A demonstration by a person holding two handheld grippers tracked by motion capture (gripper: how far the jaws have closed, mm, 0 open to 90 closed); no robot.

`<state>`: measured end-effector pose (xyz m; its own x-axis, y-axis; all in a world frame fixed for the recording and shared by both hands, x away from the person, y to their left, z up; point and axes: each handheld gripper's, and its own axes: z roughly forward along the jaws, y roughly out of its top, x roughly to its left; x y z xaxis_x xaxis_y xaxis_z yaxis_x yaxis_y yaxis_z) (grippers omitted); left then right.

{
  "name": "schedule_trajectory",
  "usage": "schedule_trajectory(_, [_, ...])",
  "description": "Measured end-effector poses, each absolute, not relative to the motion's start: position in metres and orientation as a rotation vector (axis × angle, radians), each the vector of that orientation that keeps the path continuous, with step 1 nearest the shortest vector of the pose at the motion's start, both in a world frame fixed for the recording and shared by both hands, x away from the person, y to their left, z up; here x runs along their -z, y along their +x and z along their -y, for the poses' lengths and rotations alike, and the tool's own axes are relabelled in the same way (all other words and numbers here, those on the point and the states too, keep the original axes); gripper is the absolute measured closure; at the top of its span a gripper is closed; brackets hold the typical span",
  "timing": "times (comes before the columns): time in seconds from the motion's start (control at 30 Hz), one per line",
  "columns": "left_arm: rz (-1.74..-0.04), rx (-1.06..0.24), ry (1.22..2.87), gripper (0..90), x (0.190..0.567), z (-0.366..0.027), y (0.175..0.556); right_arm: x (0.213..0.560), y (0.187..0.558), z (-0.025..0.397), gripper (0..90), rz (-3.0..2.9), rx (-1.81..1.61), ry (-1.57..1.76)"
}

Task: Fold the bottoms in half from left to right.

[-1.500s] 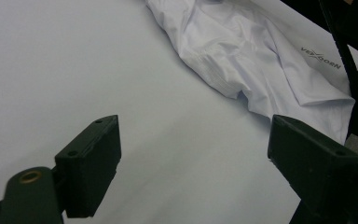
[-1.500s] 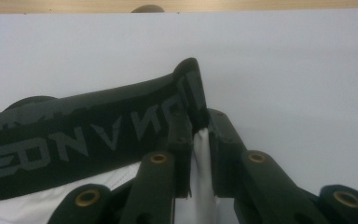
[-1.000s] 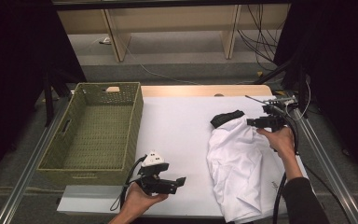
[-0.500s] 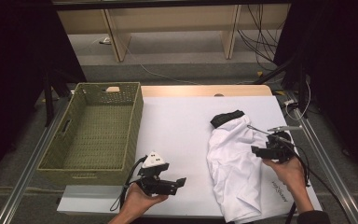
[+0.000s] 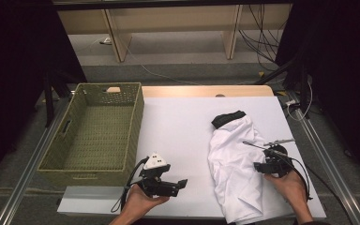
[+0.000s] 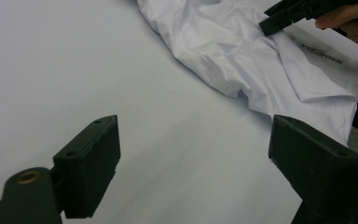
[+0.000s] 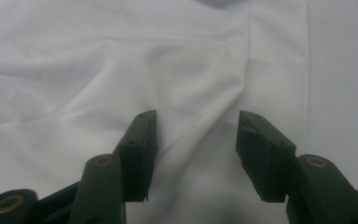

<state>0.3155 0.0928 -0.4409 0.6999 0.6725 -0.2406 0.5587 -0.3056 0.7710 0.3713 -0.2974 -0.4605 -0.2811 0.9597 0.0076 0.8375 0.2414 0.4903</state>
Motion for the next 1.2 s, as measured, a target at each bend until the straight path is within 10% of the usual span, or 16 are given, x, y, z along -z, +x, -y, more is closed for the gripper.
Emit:
schedule_trajectory(0.47, [-0.943, -0.156, 2.000, 16.7, 0.442, -0.092, 0.315, 0.459, 0.347, 0.307, 88.6, -2.281, -0.642, 1.685])
schedule_trajectory(1.07, [-0.949, -0.151, 2.003, 16.6, 0.444, -0.092, 0.317, 0.456, 0.340, 0.351, 88.7, -2.240, -0.631, 1.738])
schedule_trajectory(1.2, [-0.947, -0.152, 2.004, 16.6, 0.443, -0.092, 0.317, 0.456, 0.338, 0.351, 74.4, -2.222, -0.621, 1.744])
